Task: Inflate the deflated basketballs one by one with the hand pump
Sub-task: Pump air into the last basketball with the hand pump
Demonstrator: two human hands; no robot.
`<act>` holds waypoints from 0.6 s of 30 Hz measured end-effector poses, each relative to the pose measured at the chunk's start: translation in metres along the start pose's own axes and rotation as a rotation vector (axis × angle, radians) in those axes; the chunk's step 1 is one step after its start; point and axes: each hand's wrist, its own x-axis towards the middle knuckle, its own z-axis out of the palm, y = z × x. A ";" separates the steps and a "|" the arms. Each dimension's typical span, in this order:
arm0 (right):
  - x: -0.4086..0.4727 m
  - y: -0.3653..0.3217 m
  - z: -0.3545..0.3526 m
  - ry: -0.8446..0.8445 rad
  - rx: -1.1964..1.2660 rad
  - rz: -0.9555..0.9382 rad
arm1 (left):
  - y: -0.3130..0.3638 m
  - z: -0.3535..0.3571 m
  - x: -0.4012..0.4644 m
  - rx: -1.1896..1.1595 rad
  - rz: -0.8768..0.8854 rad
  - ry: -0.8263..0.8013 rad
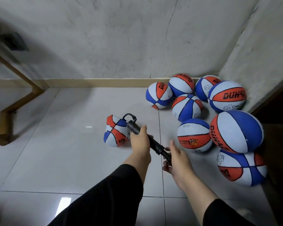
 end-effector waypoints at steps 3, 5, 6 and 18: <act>0.007 0.007 0.011 0.087 -0.005 -0.029 | -0.001 0.001 0.001 -0.081 -0.019 0.067; 0.011 0.008 0.017 0.162 0.035 -0.033 | -0.003 0.004 0.003 -0.114 -0.020 0.103; 0.012 0.006 0.020 0.191 0.069 -0.027 | -0.004 0.006 0.004 -0.120 -0.019 0.117; 0.032 0.009 0.038 0.211 -0.283 -0.169 | 0.004 0.030 0.017 -0.220 -0.089 0.224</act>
